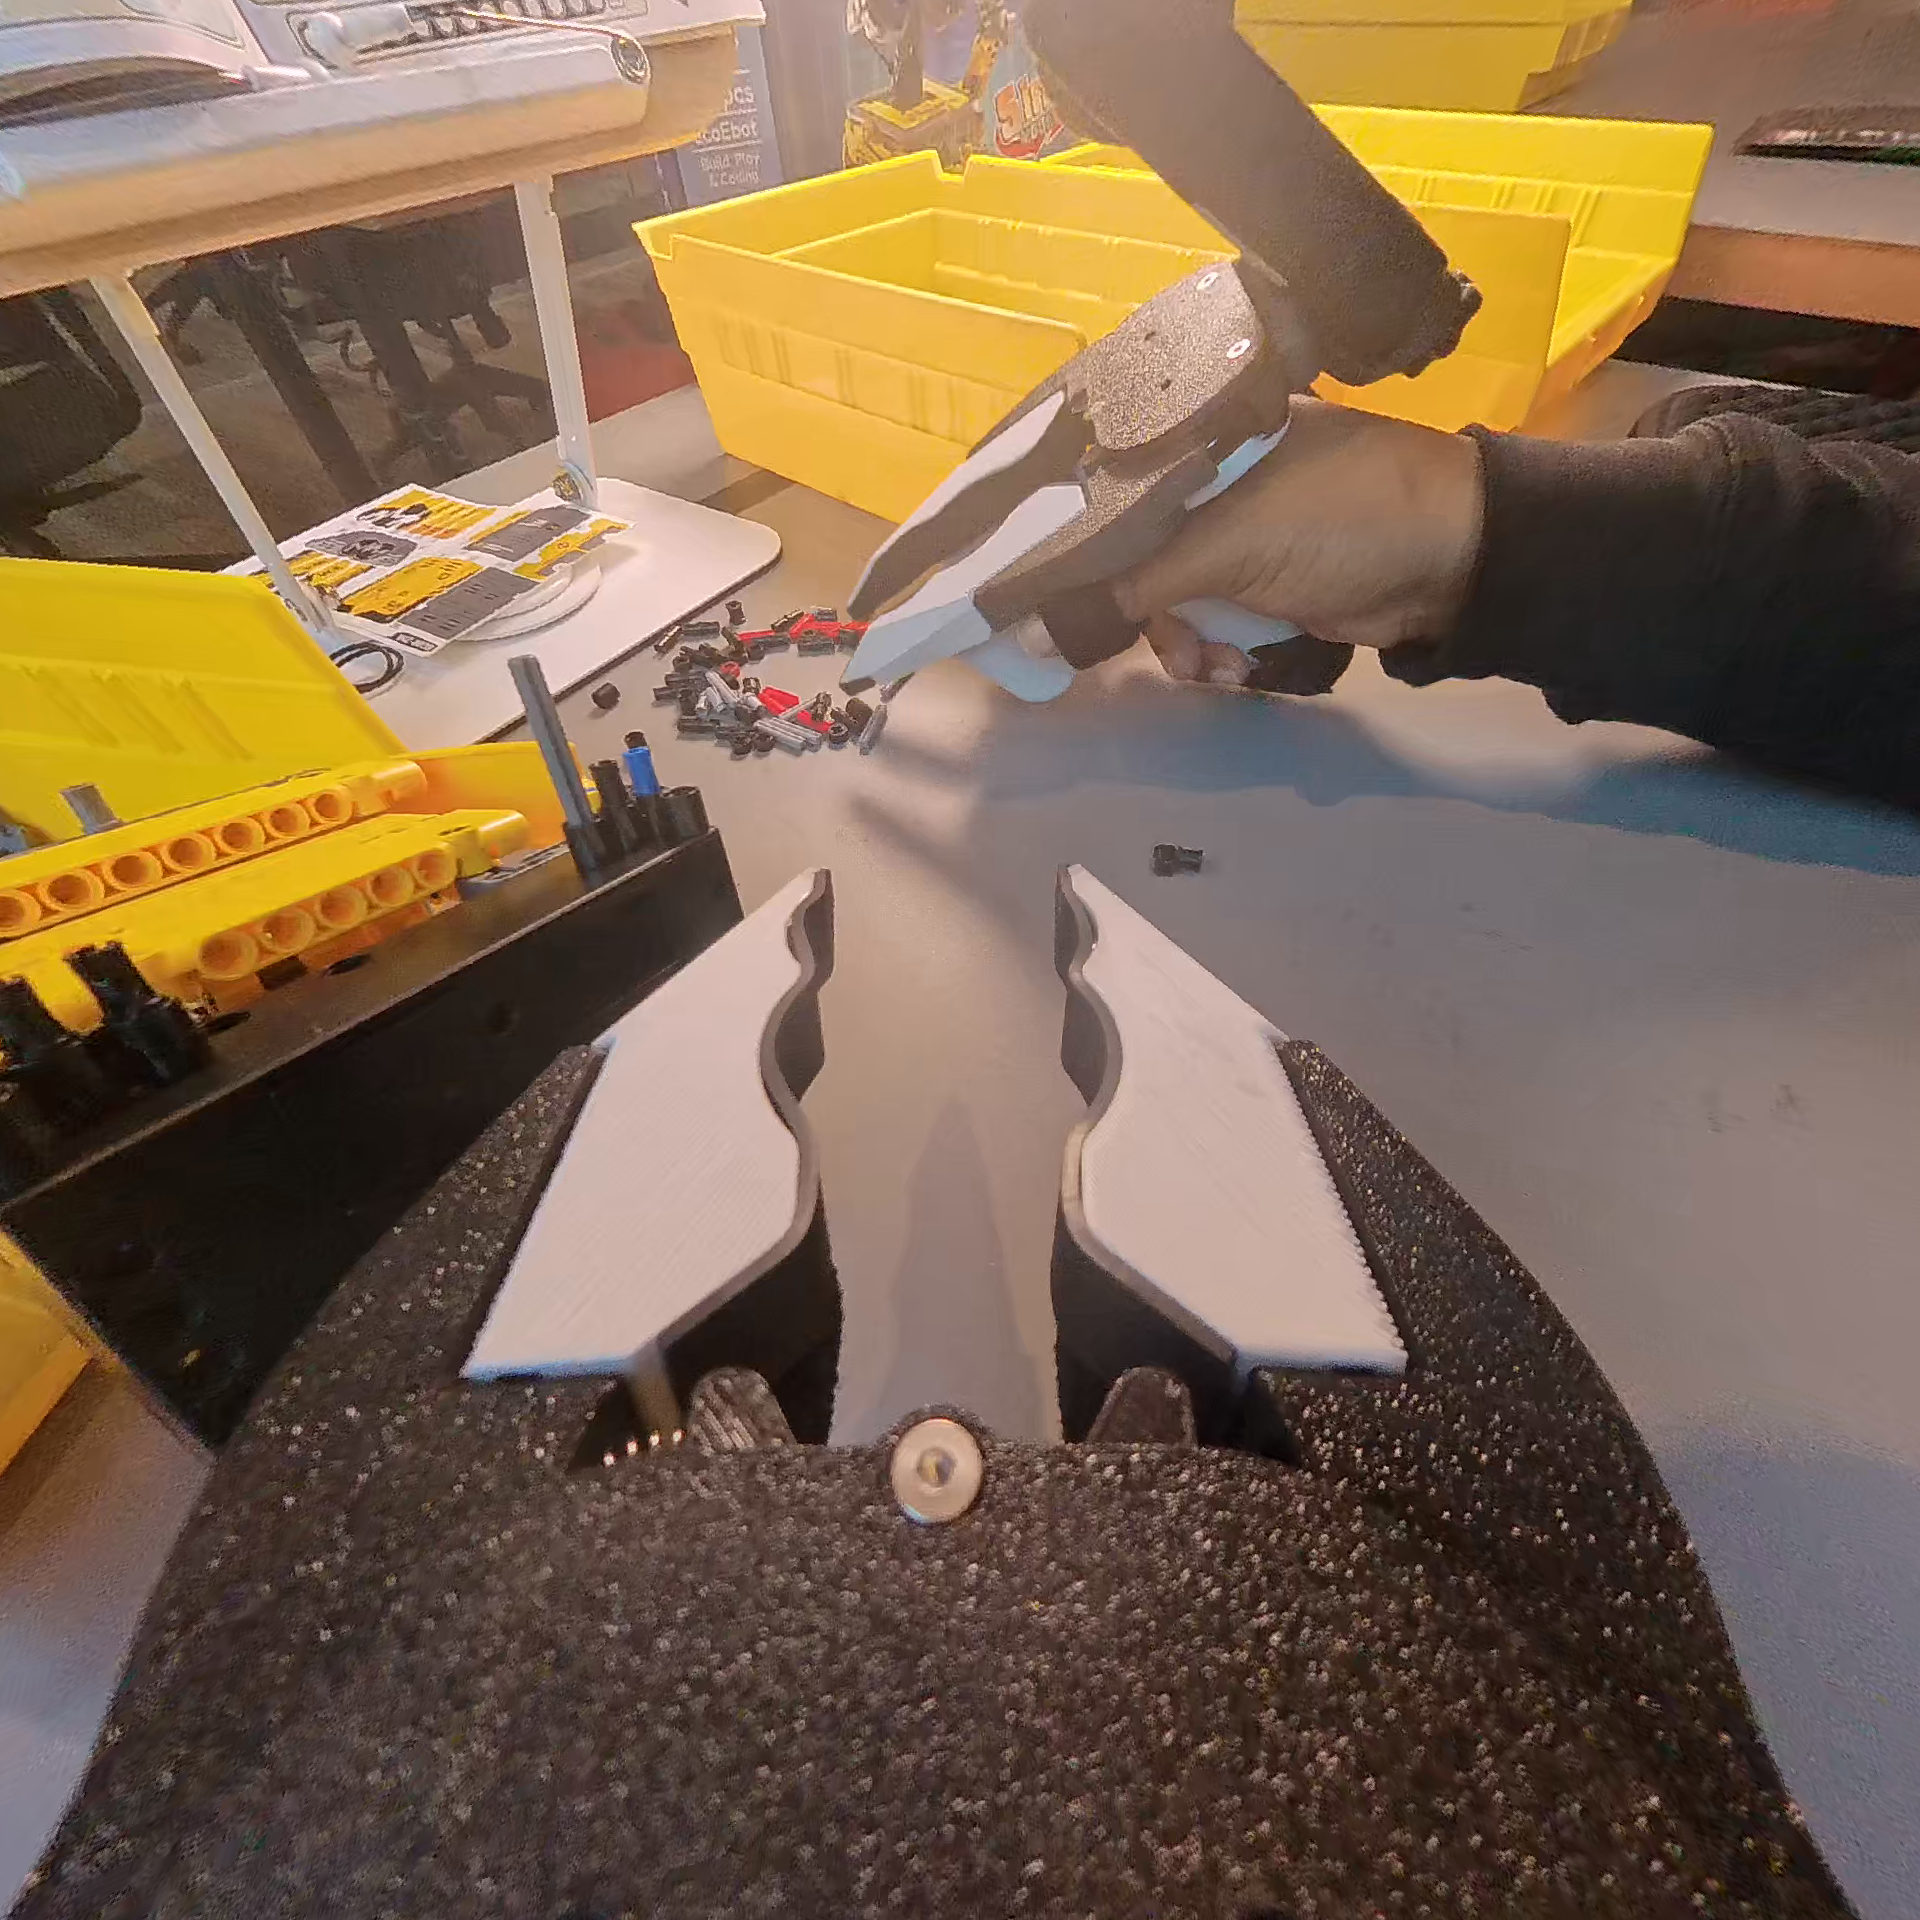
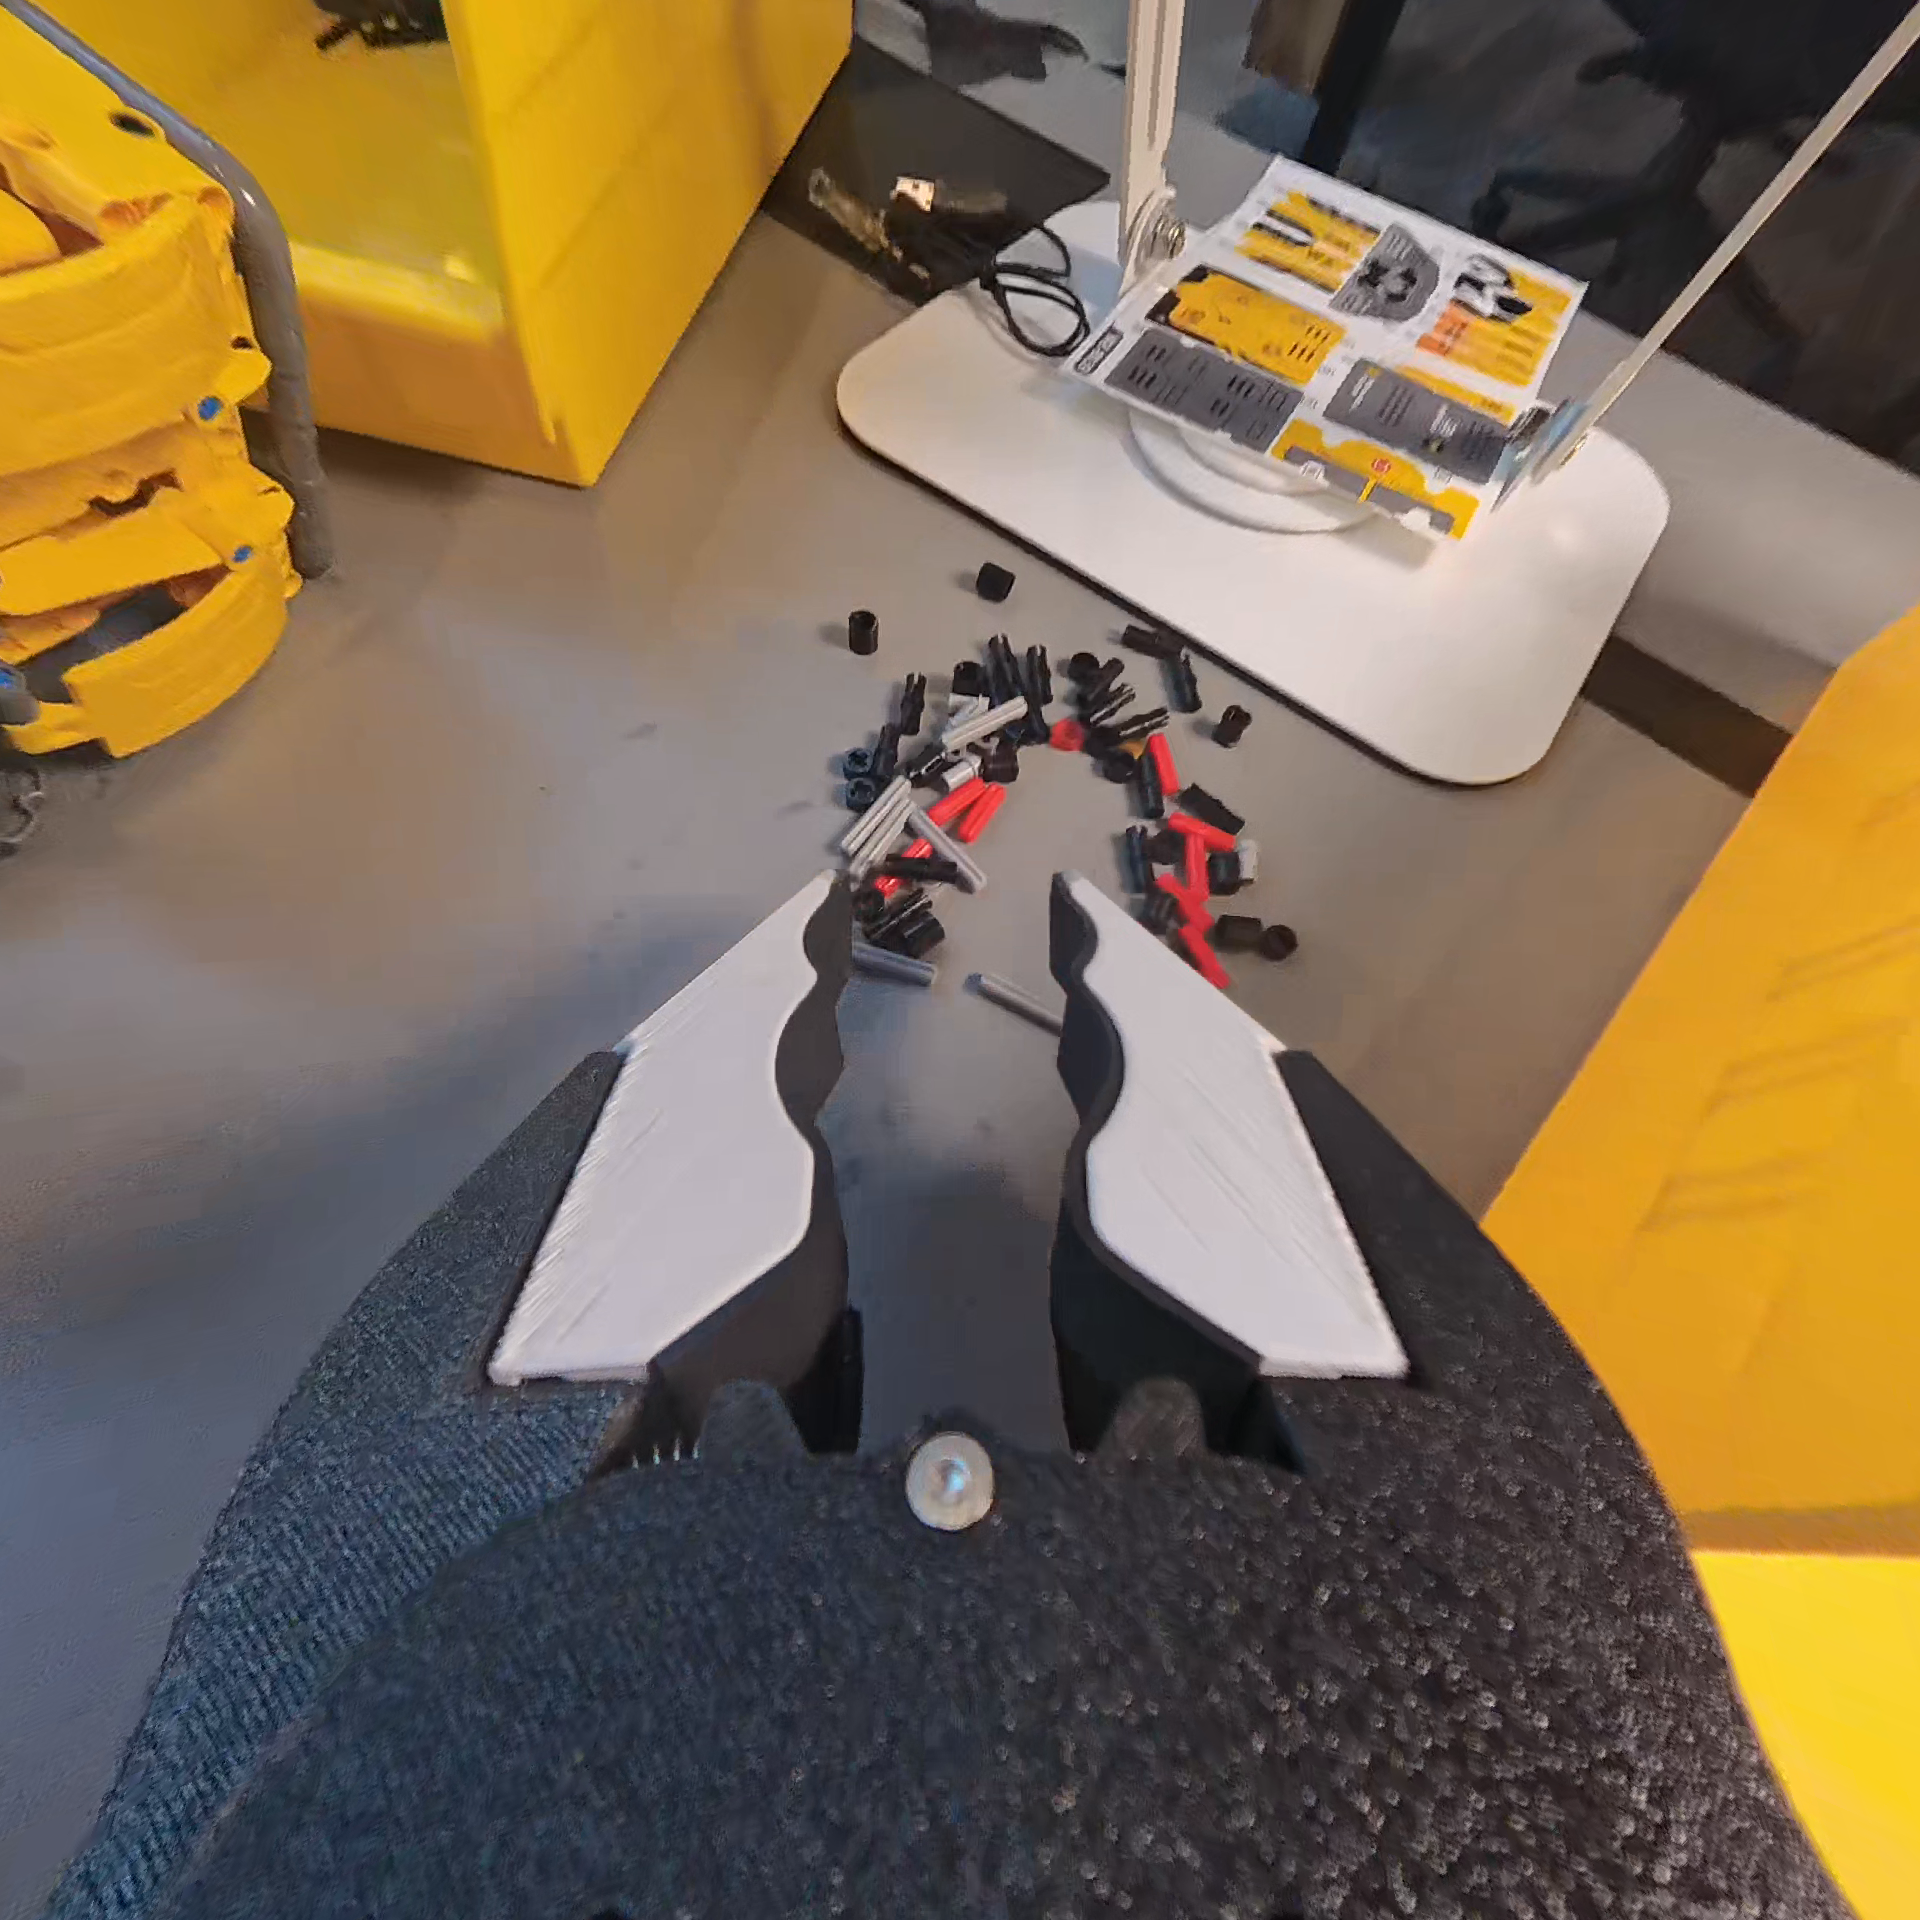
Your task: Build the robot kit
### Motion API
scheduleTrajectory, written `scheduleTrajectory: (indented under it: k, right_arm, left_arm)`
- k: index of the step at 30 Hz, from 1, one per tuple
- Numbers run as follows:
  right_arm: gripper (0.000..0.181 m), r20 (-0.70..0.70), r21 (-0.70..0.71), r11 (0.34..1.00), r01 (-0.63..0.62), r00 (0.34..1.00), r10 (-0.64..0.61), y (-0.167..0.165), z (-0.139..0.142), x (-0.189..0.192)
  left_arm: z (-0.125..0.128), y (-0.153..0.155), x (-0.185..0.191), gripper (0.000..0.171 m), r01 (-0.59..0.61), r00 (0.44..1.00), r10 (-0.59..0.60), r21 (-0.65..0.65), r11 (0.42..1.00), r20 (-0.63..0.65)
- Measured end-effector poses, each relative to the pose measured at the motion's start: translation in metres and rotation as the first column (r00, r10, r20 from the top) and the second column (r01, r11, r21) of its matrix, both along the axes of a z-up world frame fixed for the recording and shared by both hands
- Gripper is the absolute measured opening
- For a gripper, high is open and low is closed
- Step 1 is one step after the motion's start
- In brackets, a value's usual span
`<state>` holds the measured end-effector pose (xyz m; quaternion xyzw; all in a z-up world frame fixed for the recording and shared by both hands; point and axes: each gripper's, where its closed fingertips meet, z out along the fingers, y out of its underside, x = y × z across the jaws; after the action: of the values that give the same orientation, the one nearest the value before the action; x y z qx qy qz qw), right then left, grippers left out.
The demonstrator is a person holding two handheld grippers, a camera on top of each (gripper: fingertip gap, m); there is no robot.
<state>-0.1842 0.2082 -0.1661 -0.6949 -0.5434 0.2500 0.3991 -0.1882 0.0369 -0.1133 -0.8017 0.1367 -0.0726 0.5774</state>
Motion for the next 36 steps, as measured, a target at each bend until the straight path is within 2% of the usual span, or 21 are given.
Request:
scheduleTrajectory:
  k: [2, 6, 21, 28, 32, 36]
  right_arm:
    - [0.037, 0.042, -0.035, 0.999, -0.022, 0.999, 0.024, -0.005, -0.008, 0.0]
    - [0.029, 0.111, 0.0, 0.999, -0.035, 0.993, 0.035, -0.004, -0.016, -0.003]
    - [0.016, 0.193, -0.055, 0.998, -0.018, 0.981, 0.028, 0.001, -0.022, -0.016]
    - [0.015, 0.144, -0.027, 0.998, -0.051, 0.988, 0.055, -0.003, -0.013, -0.013]
    - [0.016, 0.089, 0.017, 0.984, -0.18, 0.98, 0.178, -0.035, 0.006, 0.008]
    - [0.016, 0.171, -0.071, 0.967, -0.243, 0.953, 0.252, -0.06, -0.004, 0.058]
  left_arm:
    - [0.0, 0.0, 0.0, 0.04, 0.004, 1.0, -0.004, -0.001, 1.0, 0.005]
    - [0.002, -0.002, 0.002, 0.04, 0.013, 1.0, -0.014, 0.01, 1.0, 0.005]
    - [0.006, -0.005, 0.004, 0.04, 0.033, 0.999, -0.034, 0.025, 0.999, 0.019]
    - [0.008, -0.006, 0.004, 0.04, 0.035, 0.999, -0.035, 0.033, 0.999, 0.027]
    - [0.008, -0.007, 0.003, 0.04, 0.034, 0.999, -0.036, 0.035, 0.999, 0.033]
    - [0.007, -0.006, 0.004, 0.04, 0.038, 0.999, -0.039, 0.027, 0.999, 0.034]
